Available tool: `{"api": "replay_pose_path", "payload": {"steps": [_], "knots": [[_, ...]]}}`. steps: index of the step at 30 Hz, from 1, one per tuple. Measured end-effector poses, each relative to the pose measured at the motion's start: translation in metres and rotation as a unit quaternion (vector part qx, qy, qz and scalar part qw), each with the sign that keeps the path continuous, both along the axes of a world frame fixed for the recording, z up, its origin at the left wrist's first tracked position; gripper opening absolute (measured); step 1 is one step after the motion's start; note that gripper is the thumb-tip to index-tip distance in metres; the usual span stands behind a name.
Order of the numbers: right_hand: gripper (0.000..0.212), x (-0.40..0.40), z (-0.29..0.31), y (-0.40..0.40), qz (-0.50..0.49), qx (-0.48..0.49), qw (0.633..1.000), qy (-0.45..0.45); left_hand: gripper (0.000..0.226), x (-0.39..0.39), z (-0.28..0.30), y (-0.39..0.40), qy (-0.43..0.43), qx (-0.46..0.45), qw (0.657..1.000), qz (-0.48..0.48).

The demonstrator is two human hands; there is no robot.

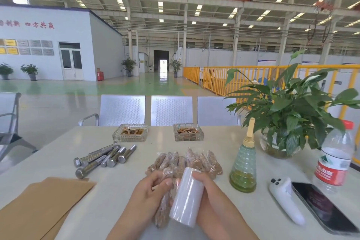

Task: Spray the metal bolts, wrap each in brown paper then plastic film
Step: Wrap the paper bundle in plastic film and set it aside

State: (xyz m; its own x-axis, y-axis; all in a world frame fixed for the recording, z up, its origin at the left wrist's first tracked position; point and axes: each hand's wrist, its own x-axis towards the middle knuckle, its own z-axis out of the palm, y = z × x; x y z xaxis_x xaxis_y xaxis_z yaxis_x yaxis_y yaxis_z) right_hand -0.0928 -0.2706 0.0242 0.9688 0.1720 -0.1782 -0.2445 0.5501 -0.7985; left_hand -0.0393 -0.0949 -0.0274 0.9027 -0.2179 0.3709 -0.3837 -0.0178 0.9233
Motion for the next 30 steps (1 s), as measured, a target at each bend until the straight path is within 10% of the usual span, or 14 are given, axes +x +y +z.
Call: {"api": "replay_pose_path", "payload": {"steps": [6, 12, 30], "knots": [[0.058, 0.003, -0.009, 0.014, -0.02, -0.007, 1.0, -0.006, 0.033, -0.01, 0.008, -0.01, 0.002, 0.08, 0.994, 0.077], [0.046, 0.011, -0.014, 0.002, -0.019, 0.025, 0.999, 0.01, 0.026, -0.009, 0.006, 0.001, 0.148, -0.059, 0.987, -0.036], [0.067, 0.001, -0.021, 0.015, -0.038, -0.017, 0.999, 0.005, 0.011, -0.012, 0.005, -0.006, -0.032, 0.134, 0.984, 0.116]]}}
